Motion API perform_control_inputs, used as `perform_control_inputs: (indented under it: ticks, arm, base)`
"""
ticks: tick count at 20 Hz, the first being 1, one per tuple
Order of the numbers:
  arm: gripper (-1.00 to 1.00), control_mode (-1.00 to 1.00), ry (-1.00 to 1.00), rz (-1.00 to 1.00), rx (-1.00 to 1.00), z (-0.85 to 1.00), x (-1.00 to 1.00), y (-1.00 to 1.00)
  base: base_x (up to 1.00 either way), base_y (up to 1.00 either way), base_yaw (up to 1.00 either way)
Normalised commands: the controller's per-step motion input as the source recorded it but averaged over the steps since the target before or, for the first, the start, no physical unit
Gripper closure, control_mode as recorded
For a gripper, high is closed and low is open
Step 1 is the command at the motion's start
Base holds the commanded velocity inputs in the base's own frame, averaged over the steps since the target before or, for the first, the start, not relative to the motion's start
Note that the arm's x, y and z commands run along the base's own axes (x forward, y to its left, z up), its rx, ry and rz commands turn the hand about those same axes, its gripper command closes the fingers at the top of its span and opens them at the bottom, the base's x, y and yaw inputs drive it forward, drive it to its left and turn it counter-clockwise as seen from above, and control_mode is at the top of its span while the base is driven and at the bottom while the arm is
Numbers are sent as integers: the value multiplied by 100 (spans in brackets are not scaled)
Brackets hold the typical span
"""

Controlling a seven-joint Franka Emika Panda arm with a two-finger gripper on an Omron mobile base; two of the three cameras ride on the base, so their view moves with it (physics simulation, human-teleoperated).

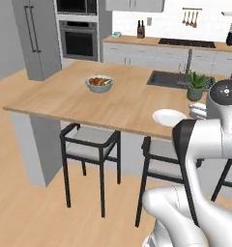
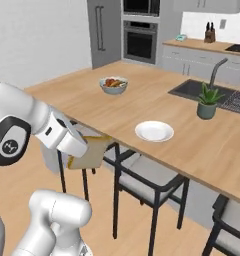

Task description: Start the toaster. Once the lever pops up, take the bread to the plate on the dining counter.

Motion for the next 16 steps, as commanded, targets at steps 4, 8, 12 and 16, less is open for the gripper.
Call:
perform_control_inputs:
  ticks: [4, 8, 12, 16]
  arm:
    - [100, 100, 0, 0, 0, 0, 0, 0]
    - [100, 100, 0, 0, 0, 0, 0, 0]
    - [100, 100, 0, 0, 0, 0, 0, 0]
    - [100, 100, 0, 0, 0, 0, 0, 0]
  base:
    - [54, 38, -62]
    - [74, 15, -54]
    - [90, 1, -29]
    - [94, 1, -7]
